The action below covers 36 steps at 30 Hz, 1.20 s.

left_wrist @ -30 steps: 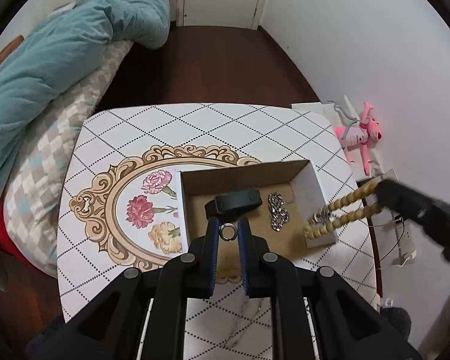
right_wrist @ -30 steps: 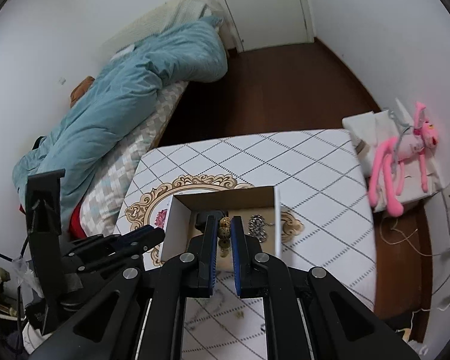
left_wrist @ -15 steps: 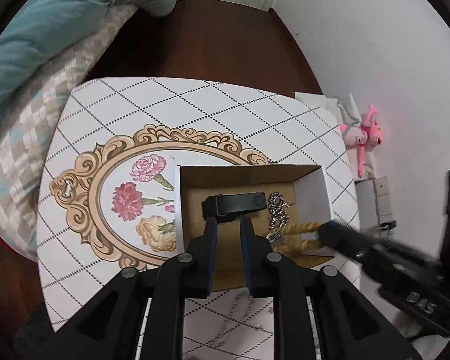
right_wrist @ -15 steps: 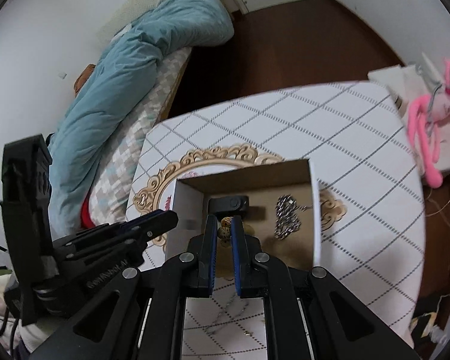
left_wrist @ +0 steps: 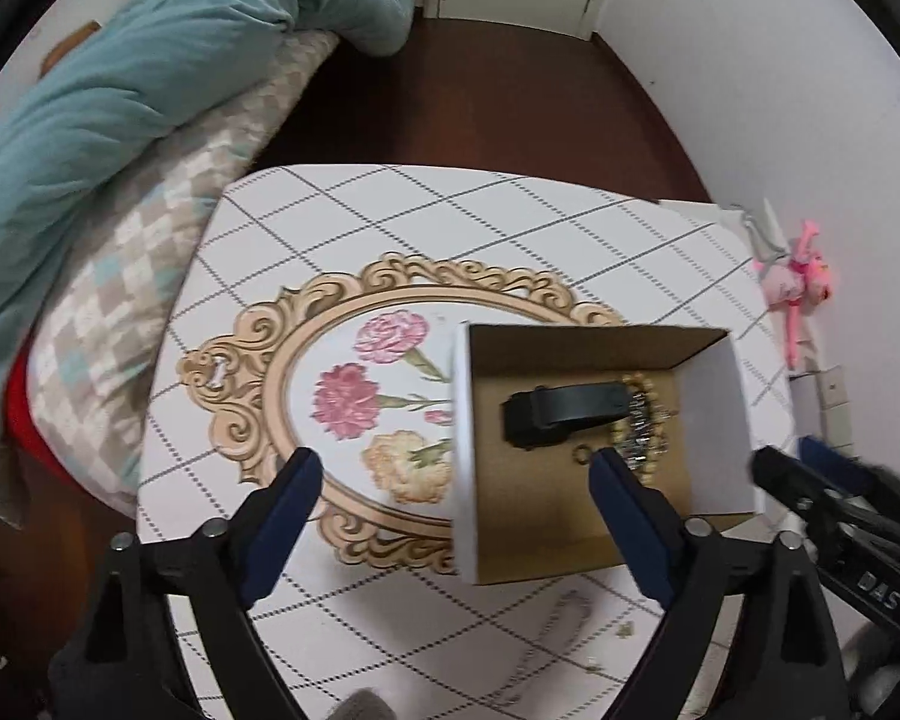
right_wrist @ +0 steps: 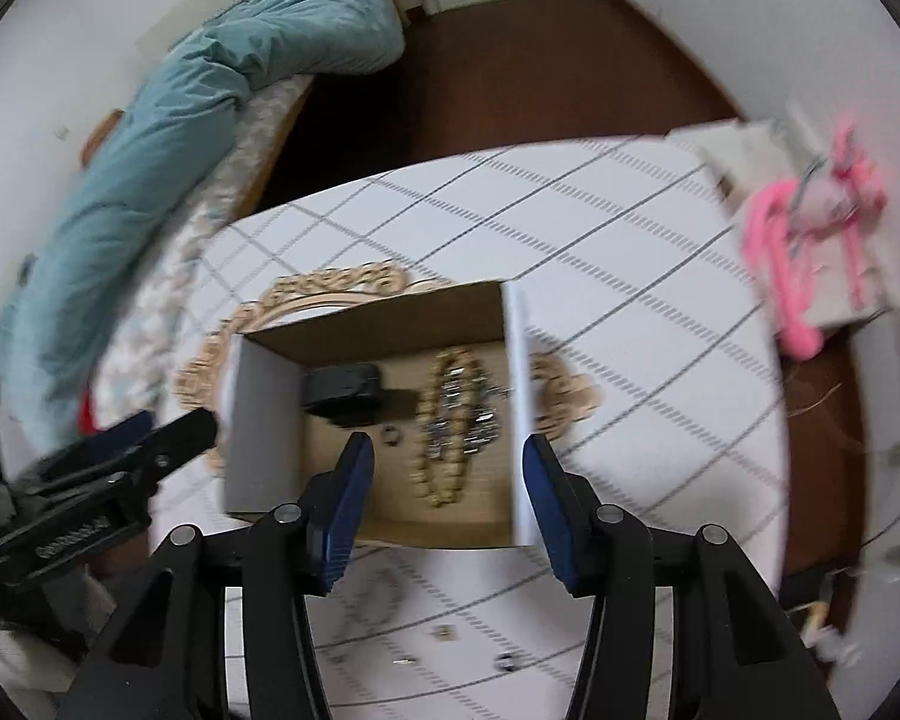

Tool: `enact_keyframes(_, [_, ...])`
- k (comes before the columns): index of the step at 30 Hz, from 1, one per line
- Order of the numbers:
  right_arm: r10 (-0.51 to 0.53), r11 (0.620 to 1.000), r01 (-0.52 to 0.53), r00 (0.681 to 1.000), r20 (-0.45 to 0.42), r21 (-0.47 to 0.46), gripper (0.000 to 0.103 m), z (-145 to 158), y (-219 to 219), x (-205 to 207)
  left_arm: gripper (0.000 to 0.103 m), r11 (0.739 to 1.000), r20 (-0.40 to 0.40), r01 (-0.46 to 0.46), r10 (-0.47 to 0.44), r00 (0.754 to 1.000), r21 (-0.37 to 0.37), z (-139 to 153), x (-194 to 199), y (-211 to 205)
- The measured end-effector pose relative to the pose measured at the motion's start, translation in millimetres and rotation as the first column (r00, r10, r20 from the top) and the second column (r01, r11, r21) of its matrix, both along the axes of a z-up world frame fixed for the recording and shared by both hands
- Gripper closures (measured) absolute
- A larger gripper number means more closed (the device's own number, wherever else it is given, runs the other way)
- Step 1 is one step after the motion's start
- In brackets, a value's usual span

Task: Organize jewelry
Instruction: 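Carry the bead bracelet and black ring into the box while both grippers release, then lift both open grippers out of the box, then grasp the other black ring with the right gripper while the left gripper grasps a gold earring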

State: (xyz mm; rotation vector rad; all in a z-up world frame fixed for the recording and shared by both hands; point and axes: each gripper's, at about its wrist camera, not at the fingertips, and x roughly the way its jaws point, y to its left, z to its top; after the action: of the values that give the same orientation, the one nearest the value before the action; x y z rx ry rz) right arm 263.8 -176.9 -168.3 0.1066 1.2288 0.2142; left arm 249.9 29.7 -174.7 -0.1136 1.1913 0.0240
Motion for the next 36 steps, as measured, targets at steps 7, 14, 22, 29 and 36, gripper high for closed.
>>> enact_keyframes(7, [0.025, 0.973, -0.005, 0.996, 0.087, -0.229, 0.002, 1, 4, -11, 0.0, 0.995, 0.05, 0.008, -0.013, 0.999, 0.103, -5, -13, -6])
enact_keyframes(14, [0.023, 0.974, 0.011, 0.989, 0.146, -0.224, 0.0, 21, 2, -23, 0.0, 0.997, 0.093, 0.006, -0.014, 0.996, 0.082, 16, -19, -8])
enact_keyframes(22, [-0.013, 0.983, 0.044, 0.984, 0.176, -0.177, 0.0, 34, -8, -66, 0.0, 0.995, 0.139, 0.013, -0.027, 0.99, 0.099, 26, -54, -10])
enact_keyframes(29, [-0.035, 0.987, 0.042, 0.998, 0.047, -0.156, 0.004, -38, -20, -114, 0.0, 0.982, 0.059, 0.031, -0.042, 0.997, 0.186, -28, -95, -19])
enact_keyframes(36, [-0.036, 0.99, 0.033, 0.999, -0.016, -0.134, 0.039, -89, -17, -136, 0.0, 0.981, -0.045, 0.01, -0.001, 0.999, 0.194, -74, -113, -14])
